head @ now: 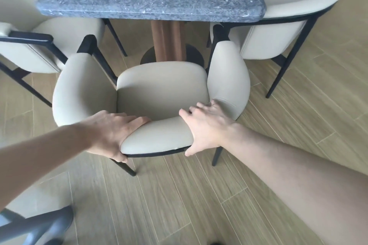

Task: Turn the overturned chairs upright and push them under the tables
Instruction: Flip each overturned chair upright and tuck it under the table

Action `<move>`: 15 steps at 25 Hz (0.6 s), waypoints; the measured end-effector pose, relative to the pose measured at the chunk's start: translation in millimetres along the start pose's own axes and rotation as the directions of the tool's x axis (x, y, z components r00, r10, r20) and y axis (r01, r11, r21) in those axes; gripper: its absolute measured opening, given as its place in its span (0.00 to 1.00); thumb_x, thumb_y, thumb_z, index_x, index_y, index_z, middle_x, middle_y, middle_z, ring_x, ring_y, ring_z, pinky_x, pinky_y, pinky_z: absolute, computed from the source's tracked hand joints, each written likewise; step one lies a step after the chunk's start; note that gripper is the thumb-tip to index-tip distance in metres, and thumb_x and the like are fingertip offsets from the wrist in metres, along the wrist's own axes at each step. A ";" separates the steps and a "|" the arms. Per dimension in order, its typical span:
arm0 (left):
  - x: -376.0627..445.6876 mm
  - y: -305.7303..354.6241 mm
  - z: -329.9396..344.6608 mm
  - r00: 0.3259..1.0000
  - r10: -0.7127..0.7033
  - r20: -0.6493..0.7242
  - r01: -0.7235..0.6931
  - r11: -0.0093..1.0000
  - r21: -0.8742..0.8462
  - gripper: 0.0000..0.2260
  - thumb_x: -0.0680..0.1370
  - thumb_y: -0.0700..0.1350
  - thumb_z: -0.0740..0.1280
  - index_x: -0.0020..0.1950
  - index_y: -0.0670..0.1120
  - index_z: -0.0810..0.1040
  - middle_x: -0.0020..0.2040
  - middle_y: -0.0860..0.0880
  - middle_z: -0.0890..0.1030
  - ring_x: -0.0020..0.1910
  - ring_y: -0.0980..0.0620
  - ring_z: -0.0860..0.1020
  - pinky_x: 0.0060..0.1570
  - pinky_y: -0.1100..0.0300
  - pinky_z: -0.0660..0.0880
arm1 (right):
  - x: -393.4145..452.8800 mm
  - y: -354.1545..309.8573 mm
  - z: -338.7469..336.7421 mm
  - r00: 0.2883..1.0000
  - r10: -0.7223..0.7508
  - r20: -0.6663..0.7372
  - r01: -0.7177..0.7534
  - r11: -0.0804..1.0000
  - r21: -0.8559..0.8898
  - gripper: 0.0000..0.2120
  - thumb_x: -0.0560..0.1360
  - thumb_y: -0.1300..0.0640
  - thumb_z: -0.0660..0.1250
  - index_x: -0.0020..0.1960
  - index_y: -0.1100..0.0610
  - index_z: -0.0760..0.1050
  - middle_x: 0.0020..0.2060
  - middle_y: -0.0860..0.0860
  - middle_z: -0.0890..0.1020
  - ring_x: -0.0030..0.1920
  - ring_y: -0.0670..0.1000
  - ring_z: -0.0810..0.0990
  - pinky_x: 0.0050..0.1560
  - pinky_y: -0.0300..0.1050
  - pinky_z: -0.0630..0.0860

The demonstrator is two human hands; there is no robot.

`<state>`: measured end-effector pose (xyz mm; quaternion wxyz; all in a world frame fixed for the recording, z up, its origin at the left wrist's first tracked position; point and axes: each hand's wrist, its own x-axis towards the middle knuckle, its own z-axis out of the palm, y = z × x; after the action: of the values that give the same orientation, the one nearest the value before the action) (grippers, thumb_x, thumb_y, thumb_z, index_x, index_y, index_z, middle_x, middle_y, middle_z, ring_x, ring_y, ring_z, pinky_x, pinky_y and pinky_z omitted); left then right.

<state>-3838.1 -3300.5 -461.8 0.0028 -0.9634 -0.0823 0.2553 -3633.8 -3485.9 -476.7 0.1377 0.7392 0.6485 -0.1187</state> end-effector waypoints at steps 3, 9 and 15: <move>3.4 -30.6 -9.2 0.999 -0.031 0.024 0.031 0.999 0.026 0.48 0.62 0.70 0.72 0.74 0.64 0.49 0.60 0.62 0.76 0.58 0.56 0.76 0.47 0.58 0.73 | 25.3 -10.2 -12.1 1.000 0.015 -0.014 -0.015 0.999 0.029 0.44 0.57 0.29 0.72 0.63 0.54 0.67 0.52 0.53 0.79 0.59 0.58 0.76 0.57 0.59 0.71; 23.0 -61.6 -21.1 0.997 -0.074 0.009 0.074 0.996 0.053 0.45 0.60 0.70 0.74 0.72 0.63 0.58 0.54 0.61 0.80 0.51 0.51 0.80 0.43 0.57 0.70 | 61.6 -2.1 -25.4 0.999 0.037 -0.011 -0.037 0.999 0.040 0.44 0.55 0.28 0.73 0.62 0.51 0.68 0.51 0.51 0.79 0.58 0.57 0.76 0.57 0.59 0.74; 33.6 -70.6 -20.9 0.995 -0.098 -0.038 0.100 0.994 0.050 0.43 0.58 0.70 0.72 0.70 0.64 0.61 0.53 0.61 0.81 0.49 0.49 0.81 0.42 0.56 0.73 | 67.5 9.0 -30.9 0.998 0.069 0.012 -0.070 0.997 0.037 0.46 0.55 0.27 0.73 0.65 0.49 0.67 0.55 0.50 0.78 0.61 0.57 0.75 0.61 0.60 0.71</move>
<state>-3810.2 -3224.7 -456.8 0.0421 -0.9620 -0.1230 0.2399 -3616.1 -3413.5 -471.3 0.1312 0.7632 0.6193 -0.1298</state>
